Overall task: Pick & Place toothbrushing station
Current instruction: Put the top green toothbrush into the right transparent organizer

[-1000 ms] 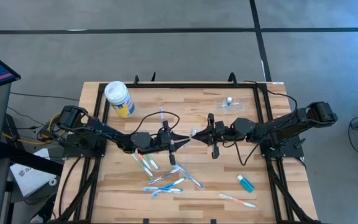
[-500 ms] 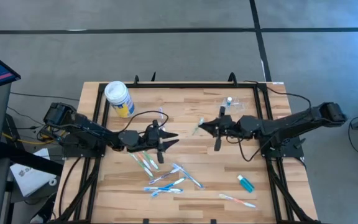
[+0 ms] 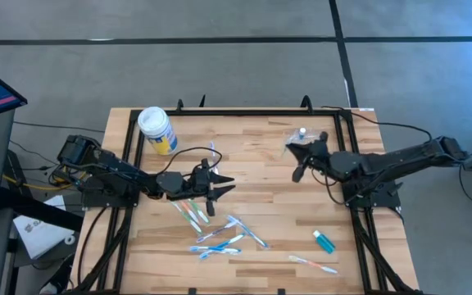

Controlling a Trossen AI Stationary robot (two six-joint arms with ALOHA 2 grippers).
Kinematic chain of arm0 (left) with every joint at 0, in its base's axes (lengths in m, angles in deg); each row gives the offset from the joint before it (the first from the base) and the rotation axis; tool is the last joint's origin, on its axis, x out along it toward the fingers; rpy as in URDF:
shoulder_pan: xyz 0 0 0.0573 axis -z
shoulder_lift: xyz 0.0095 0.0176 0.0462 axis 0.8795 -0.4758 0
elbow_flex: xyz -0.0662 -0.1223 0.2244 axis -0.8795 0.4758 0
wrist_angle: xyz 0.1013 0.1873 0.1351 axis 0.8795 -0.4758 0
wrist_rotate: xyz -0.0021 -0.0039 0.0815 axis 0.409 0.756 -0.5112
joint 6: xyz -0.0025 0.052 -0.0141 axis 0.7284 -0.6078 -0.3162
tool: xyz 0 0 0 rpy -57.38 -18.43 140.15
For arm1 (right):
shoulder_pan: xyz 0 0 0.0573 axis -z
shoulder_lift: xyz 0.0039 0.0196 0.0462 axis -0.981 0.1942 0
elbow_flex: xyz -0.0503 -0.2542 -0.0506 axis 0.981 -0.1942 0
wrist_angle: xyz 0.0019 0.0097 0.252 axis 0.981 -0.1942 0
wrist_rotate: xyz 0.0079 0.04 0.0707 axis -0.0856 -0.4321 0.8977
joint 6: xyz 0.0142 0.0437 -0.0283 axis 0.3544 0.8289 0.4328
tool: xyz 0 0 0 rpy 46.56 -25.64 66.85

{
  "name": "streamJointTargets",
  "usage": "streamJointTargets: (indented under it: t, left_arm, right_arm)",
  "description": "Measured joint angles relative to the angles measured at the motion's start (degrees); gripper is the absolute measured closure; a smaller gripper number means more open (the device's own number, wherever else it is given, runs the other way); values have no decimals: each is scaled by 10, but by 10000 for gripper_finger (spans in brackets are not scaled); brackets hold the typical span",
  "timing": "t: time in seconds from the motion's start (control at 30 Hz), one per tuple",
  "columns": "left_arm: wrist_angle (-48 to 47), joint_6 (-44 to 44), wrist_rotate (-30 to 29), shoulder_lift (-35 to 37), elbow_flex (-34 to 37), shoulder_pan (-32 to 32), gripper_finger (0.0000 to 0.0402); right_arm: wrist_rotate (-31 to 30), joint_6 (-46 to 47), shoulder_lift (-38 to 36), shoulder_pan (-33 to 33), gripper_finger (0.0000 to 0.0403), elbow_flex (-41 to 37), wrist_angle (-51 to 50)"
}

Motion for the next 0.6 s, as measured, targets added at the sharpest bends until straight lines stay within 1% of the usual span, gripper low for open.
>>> streamJointTargets:
  t: [0.27, 0.4, 0.5, 0.6]
  left_arm:
    - [0, 0, 0, 0, 0, 0, 302]
    - [0, 0, 0, 0, 0, 0, 302]
    - [0, 0, 0, 0, 0, 0, 302]
    - [-1, 0, 0, 0, 0, 0, 302]
  right_arm:
    - [-136, 58, -68, 0, 403, 0, -140]
    - [-188, 81, -95, 2, 403, 0, -198]
    - [-206, 113, -108, 14, 403, 0, -243]
    - [-208, 148, -122, 35, 403, 0, -288]
